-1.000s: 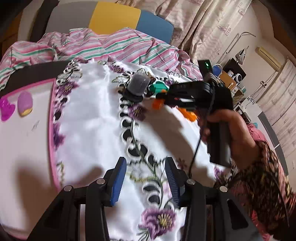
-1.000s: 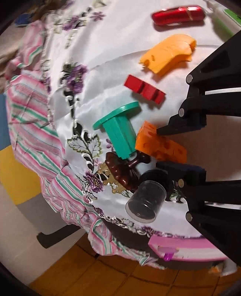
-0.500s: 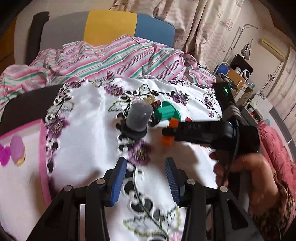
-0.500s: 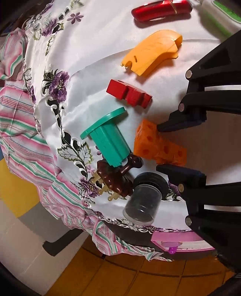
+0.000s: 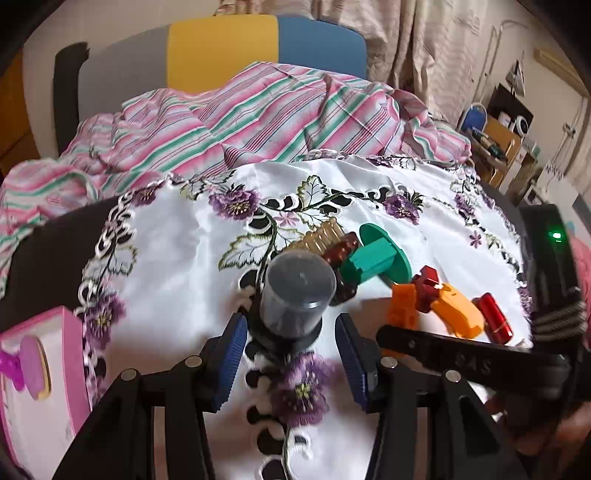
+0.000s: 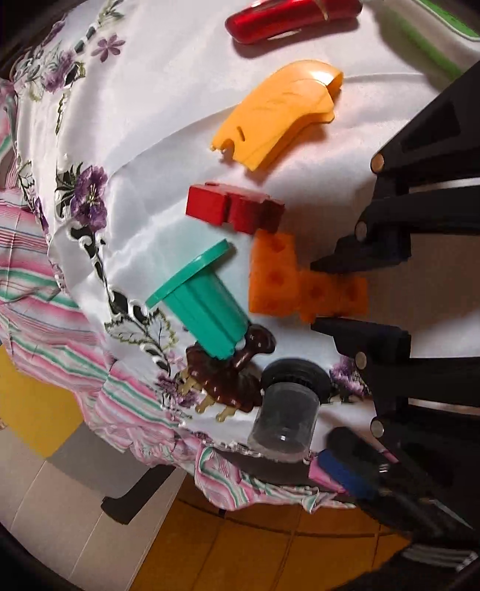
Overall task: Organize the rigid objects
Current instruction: 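Grasp the orange cube stack with the right gripper while the left grasps the dark canister, then carry the dark canister and orange cubes toward the pink tray with both grippers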
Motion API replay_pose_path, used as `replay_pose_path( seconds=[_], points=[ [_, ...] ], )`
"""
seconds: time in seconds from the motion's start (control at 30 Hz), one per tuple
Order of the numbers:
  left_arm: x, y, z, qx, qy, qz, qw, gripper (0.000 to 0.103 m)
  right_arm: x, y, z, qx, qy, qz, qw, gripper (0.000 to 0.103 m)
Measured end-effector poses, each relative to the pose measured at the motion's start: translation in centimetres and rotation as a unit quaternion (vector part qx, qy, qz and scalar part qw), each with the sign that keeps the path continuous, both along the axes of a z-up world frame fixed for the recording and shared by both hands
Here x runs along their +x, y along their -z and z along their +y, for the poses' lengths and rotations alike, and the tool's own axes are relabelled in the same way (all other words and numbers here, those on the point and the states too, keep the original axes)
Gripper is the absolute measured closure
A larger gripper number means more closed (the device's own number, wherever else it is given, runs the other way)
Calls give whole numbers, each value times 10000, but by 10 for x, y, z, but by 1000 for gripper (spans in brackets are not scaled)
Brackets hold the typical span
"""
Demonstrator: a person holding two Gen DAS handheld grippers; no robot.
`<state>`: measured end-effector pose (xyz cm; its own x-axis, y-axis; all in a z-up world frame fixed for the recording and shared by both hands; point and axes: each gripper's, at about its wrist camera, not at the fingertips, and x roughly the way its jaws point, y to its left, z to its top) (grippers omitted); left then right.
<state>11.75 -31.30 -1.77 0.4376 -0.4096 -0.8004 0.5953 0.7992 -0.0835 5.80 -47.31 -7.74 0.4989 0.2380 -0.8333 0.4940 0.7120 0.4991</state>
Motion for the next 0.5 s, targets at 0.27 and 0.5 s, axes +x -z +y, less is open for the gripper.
replay_pose_path(
  seconds=[0.27, 0.5],
  points=[
    [14, 11, -20, 125, 117, -52, 9998, 53, 2, -1, 5, -199, -69, -44, 9998, 83],
    [20, 15, -8, -224, 68, 209, 9995, 58, 9, -4, 15, -740, -346, -8, 9967, 83]
  ],
)
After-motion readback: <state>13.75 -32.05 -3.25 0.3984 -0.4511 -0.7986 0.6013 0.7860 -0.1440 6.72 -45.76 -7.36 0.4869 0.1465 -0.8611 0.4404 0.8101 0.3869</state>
